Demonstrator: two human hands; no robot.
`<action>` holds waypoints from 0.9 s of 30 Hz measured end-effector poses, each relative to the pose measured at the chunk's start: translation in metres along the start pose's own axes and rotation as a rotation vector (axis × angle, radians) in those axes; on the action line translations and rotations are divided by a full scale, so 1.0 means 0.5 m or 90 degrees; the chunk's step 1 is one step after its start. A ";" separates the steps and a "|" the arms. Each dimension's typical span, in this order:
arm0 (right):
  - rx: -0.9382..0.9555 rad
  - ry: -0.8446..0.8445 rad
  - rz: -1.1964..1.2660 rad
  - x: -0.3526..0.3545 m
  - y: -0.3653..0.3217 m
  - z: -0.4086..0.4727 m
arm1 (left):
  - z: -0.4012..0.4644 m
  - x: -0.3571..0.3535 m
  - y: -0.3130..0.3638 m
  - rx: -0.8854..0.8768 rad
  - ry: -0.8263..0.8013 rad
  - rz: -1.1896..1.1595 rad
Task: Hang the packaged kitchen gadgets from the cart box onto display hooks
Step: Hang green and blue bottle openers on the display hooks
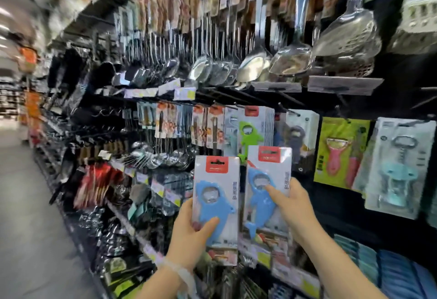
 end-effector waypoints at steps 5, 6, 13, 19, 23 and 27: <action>0.042 -0.005 -0.047 -0.033 -0.026 0.116 | 0.087 0.039 0.007 -0.035 0.021 -0.026; 0.048 -0.002 -0.060 -0.039 -0.033 0.138 | 0.104 0.046 0.009 -0.040 0.022 -0.039; 0.044 0.035 -0.083 -0.078 -0.099 0.263 | 0.232 0.092 0.005 -0.063 -0.037 -0.069; 0.030 0.080 -0.024 -0.093 -0.111 0.337 | 0.338 0.127 0.006 -0.088 -0.104 -0.087; 0.047 0.095 -0.011 -0.114 -0.101 0.353 | 0.378 0.136 -0.009 -0.099 -0.141 -0.109; 0.065 0.094 -0.008 -0.124 -0.089 0.351 | 0.406 0.135 -0.019 -0.103 -0.176 -0.119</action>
Point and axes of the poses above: each hand's wrist, its own z-axis towards the middle knuckle, its own x-axis out of the back of the hand, y = z × x, the point moved 4 cm from there along z, towards the middle knuckle, and after that the axes turned 13 degrees about -y, right-handed, at the moved point
